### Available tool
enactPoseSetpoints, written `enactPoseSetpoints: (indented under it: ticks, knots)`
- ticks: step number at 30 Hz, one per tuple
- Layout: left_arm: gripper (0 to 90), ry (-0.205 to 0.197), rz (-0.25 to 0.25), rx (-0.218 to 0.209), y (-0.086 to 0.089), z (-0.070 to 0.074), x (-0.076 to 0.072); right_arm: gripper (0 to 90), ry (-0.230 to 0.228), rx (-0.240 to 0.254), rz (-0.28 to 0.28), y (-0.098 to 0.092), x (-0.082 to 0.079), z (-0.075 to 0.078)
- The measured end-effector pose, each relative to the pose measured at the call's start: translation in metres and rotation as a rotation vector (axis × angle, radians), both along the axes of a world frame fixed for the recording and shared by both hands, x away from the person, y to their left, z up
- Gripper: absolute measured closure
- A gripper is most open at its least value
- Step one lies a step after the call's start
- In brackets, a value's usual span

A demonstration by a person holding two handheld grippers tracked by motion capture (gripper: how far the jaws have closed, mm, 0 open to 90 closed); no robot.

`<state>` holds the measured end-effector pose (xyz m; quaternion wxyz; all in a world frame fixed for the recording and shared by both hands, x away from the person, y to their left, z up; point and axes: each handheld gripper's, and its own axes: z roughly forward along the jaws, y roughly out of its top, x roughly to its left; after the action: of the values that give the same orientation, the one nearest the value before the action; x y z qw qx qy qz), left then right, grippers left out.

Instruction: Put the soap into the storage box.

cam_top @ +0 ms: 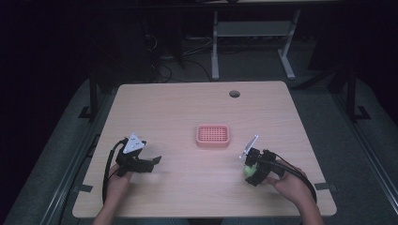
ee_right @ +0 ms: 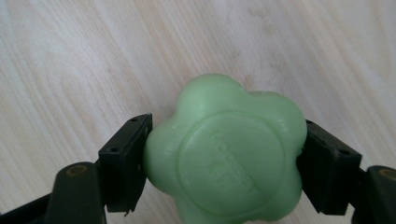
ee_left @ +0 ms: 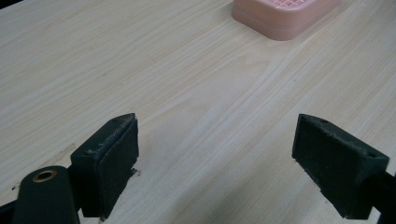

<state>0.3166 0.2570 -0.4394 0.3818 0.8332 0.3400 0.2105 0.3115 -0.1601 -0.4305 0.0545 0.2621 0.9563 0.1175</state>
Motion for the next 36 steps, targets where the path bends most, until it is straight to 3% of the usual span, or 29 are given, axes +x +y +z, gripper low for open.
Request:
enactPoseSetpoints:
  ticks: [11,20,36]
  knots:
    - [14.4,0.001,0.0,-0.002,0.0,0.0,0.0,25.5,-0.031,0.021,0.017,0.008,0.006,0.015]
    - [14.4,0.0,0.0,-0.005,0.0,0.0,0.0,25.5,-0.044,0.049,0.03,0.018,0.019,0.027]
    - [14.4,-0.005,0.0,-0.007,0.001,0.001,0.0,25.5,-0.055,0.038,0.066,0.041,0.041,0.043]
